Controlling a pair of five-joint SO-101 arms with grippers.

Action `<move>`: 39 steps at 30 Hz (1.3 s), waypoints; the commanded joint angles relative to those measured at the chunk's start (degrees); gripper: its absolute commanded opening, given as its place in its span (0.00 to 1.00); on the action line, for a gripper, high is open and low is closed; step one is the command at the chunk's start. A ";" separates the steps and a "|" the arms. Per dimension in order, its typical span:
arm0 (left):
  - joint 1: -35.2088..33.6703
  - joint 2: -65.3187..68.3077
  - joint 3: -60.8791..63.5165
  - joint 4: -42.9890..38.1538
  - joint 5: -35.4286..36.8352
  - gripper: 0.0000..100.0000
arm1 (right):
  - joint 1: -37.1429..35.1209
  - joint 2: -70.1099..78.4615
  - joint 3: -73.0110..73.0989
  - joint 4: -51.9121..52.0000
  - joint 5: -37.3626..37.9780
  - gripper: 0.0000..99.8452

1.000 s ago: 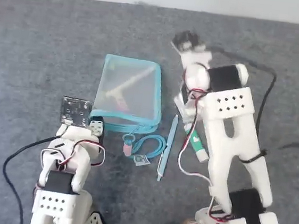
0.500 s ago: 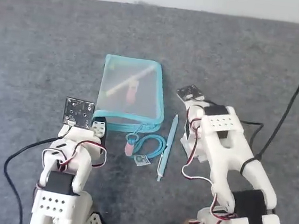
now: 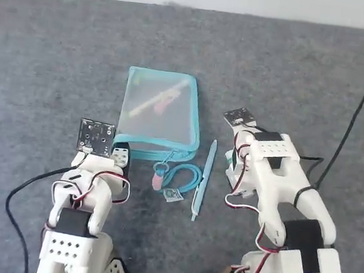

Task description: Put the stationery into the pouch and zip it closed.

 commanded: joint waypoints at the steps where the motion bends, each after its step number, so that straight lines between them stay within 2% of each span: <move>1: 0.00 0.44 -2.51 -1.49 -0.26 0.01 | 0.22 -1.19 -0.70 0.31 0.62 0.01; 6: 0.00 0.44 -2.51 -1.49 -0.26 0.01 | 1.19 -12.09 -0.70 7.25 3.43 0.01; 12: 0.00 0.44 -2.42 -1.49 -0.26 0.01 | 1.45 -34.15 -0.97 19.21 3.87 0.01; 15: 0.00 0.44 -2.42 -1.49 -0.26 0.01 | -1.45 -43.12 -4.57 27.38 3.87 0.01; 18: 0.00 0.44 -2.42 -1.58 -0.09 0.01 | -9.54 -47.87 -9.93 35.38 3.60 0.01; 20: 0.09 0.44 -2.42 -1.58 -0.09 0.01 | -16.66 -47.60 -13.45 39.52 3.34 0.01; 23: 0.09 0.53 -2.42 -1.58 -0.09 0.01 | -25.89 -44.97 -15.65 39.60 3.34 0.01; 26: 0.00 0.53 -2.42 -1.58 -0.09 0.01 | -31.52 -39.08 -16.79 39.69 3.34 0.01; 39: 0.00 0.53 -2.42 -1.58 -0.18 0.01 | -32.04 -12.35 -35.25 38.46 -1.23 0.01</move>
